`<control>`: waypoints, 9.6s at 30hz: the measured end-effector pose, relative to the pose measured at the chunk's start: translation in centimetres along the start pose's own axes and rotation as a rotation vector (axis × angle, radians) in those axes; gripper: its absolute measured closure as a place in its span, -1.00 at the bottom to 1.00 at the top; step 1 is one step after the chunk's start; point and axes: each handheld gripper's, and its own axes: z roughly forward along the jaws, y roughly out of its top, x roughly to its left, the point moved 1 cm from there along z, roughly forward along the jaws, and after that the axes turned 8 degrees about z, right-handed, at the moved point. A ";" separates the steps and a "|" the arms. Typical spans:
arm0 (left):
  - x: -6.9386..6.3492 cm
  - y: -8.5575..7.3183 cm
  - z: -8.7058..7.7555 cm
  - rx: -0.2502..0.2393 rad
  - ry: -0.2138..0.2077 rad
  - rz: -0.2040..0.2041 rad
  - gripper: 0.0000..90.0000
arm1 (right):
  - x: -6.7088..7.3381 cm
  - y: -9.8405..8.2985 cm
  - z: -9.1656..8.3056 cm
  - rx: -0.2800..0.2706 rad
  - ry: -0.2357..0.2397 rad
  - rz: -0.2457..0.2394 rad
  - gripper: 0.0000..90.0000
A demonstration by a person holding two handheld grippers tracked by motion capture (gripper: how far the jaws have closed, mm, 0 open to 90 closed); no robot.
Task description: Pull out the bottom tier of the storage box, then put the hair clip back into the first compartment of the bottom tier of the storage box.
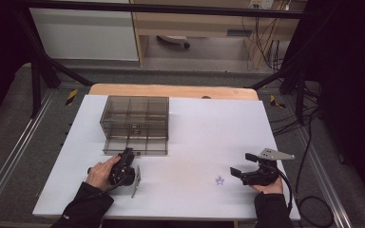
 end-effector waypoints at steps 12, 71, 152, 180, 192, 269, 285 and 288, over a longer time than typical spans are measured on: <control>1.0 -0.2 -0.8 -0.033 -0.077 -0.164 0.00 | 0.1 0.0 0.2 0.011 -0.001 0.005 -0.95; 2.6 -8.6 -5.2 -0.171 -0.354 -1.201 -0.81 | 2.0 -0.2 1.6 0.104 -0.018 0.014 -0.89; 1.2 -10.4 -5.6 -0.131 -0.388 -1.253 -0.89 | 3.7 -1.6 3.4 0.274 0.042 0.001 0.70; 1.1 -10.4 -5.5 -0.128 -0.393 -1.257 -0.89 | 4.2 -1.4 3.3 0.284 0.047 -0.013 0.95; 1.1 -10.4 -5.5 -0.129 -0.394 -1.259 -0.89 | 4.7 -0.9 3.3 0.289 0.044 -0.042 0.97; 1.2 -10.5 -5.5 -0.142 -0.399 -1.266 -0.89 | 10.8 5.8 9.4 0.162 0.042 -0.137 0.98; 1.2 -10.5 -5.5 -0.145 -0.400 -1.267 -0.89 | 12.7 6.9 11.6 0.153 0.064 -0.148 0.98; 1.2 -10.4 -5.5 -0.145 -0.400 -1.265 -0.89 | 13.0 7.1 12.0 0.155 0.067 -0.151 0.98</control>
